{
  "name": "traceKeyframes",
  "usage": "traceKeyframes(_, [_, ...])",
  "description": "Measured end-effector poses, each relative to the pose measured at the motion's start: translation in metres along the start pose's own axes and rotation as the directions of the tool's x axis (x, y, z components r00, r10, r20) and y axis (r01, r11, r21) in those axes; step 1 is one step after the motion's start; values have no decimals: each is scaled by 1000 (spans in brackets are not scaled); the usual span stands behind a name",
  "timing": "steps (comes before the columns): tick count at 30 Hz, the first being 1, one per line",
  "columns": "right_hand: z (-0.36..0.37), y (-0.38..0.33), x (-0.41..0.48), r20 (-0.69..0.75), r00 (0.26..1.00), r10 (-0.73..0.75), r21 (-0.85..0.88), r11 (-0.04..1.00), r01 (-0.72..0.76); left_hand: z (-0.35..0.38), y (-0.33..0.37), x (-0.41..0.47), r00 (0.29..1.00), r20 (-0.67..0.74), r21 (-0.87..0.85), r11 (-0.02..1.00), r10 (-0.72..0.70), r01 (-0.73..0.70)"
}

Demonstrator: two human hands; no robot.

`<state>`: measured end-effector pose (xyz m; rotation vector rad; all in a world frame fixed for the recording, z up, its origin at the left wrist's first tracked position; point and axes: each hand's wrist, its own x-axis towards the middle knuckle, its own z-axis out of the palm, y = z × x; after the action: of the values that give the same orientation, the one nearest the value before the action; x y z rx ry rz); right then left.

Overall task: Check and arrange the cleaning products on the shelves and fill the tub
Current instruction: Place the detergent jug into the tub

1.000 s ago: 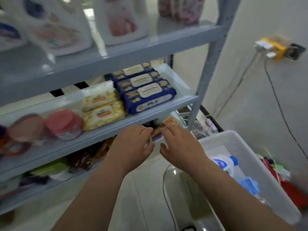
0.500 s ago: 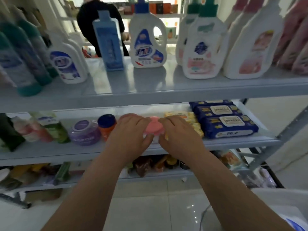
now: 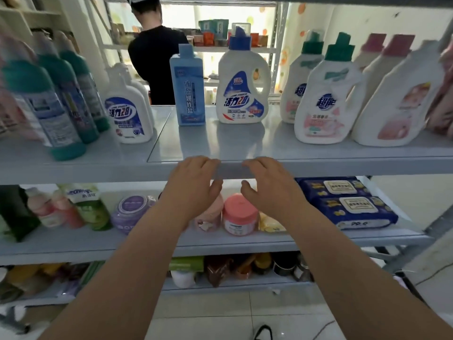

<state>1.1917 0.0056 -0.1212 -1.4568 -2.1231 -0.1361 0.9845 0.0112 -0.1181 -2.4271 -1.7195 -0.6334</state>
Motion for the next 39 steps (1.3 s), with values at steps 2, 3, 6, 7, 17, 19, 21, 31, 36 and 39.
traceKeyframes(2, [1,7,17,15,1000,7,11,1000,-8,3,-3,17,1000,19,22,1000,12,-12])
traceKeyframes(3, [2,11,26,15,1000,5,22,1000,-5,5,-4,27,999,34,25,1000,9,-10])
traceKeyframes(6, [5,23,56,-3,1000,12,42,999,-12,10,-9,60,997,68,22,1000,-18,17])
traceKeyframes(7, [5,28,68,11,1000,26,51,998,-27,13,-11,71,996,82,30,999,-26,24])
traceKeyframes(17, [24,92,207,188,757,625,635,511,-579,28,-26,139,955,272,53,993,-119,109])
traceKeyframes(19, [25,101,229,263,684,681,678,374,-633,31,-27,138,957,261,56,992,-125,114])
traceKeyframes(21, [24,105,246,286,667,688,711,314,-629,32,-27,136,961,248,61,992,-122,110])
traceKeyframes(31, [34,110,269,151,780,608,697,494,-520,28,-28,133,964,232,-4,991,-130,135])
traceKeyframes(36, [26,106,249,131,812,568,635,581,-509,23,-26,132,955,245,-63,980,-167,188])
traceKeyframes(39, [19,101,230,109,821,560,657,580,-482,18,-23,131,937,212,-200,926,-279,321])
